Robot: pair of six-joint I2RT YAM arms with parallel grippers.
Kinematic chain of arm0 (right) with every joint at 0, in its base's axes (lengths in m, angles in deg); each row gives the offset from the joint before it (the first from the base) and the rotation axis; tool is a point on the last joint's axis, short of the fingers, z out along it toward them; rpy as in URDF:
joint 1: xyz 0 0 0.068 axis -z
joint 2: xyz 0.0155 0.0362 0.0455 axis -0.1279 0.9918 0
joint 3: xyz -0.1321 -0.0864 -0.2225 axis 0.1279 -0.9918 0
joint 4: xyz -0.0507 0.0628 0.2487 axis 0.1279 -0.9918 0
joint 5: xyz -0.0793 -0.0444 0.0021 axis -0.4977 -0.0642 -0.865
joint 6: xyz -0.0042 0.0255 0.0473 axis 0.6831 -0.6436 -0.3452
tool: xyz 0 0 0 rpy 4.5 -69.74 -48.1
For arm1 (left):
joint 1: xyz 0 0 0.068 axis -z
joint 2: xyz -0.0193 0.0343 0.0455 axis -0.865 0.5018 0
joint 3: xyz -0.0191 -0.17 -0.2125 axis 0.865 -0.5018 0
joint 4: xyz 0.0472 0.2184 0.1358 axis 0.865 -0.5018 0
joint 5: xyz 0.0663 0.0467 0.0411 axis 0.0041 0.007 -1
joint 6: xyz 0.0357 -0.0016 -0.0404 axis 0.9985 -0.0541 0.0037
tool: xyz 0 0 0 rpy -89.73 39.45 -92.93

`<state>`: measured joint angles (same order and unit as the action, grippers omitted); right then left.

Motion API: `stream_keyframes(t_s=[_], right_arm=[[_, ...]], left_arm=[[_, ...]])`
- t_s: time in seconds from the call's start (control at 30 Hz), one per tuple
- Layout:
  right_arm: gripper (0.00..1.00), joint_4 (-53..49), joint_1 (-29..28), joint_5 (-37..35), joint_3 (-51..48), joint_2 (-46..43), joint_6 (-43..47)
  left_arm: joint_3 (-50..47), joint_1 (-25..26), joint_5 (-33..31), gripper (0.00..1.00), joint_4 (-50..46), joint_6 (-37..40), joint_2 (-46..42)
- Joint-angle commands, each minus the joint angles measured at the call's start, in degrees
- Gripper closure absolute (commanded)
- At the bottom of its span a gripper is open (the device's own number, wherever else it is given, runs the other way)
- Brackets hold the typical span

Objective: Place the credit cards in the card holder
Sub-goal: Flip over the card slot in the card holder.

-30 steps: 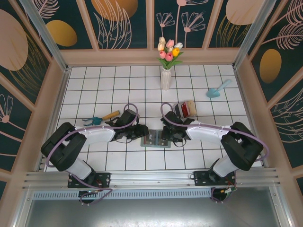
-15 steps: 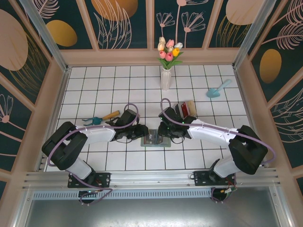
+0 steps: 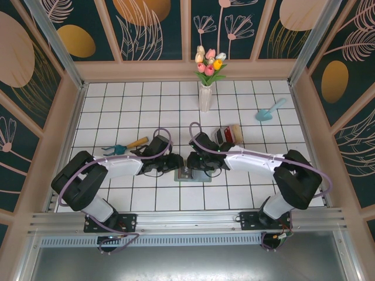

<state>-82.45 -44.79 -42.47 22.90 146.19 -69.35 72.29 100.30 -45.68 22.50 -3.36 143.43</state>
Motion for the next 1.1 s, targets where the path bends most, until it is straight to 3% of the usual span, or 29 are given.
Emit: stream_keyframes(t_s=[0.0,0.33,0.47,0.67,0.93,1.07], right_arm=[[0.66,1.3,-0.7,1.2,2.2,1.1,0.9],[0.59,5.0,-1.7,4.8,3.5,6.3,1.7],[0.58,3.9,-1.7,2.8,4.2,5.9,1.0],[0.58,-12.5,-0.4,-13.9,4.6,1.9,-0.6],[0.59,-16.4,3.9,-18.8,-2.8,-7.8,-3.1],[0.53,-14.0,6.7,-20.5,-1.7,-15.8,1.5]], left_arm=[[-0.8,-0.1,-2.3,0.61,0.8,-0.8,-2.5],[-3.3,-0.2,-16.2,0.51,-5.8,-4.7,-11.2],[-4.4,-0.2,-19.9,0.50,-7.8,-6.0,-14.8],[-3.6,-0.1,-19.3,0.48,-6.5,-4.6,-15.9],[-1.6,-0.1,-16.4,0.48,-5.7,-1.6,-13.8],[-0.7,-0.1,-12.9,0.46,-3.0,-0.1,-12.9]])
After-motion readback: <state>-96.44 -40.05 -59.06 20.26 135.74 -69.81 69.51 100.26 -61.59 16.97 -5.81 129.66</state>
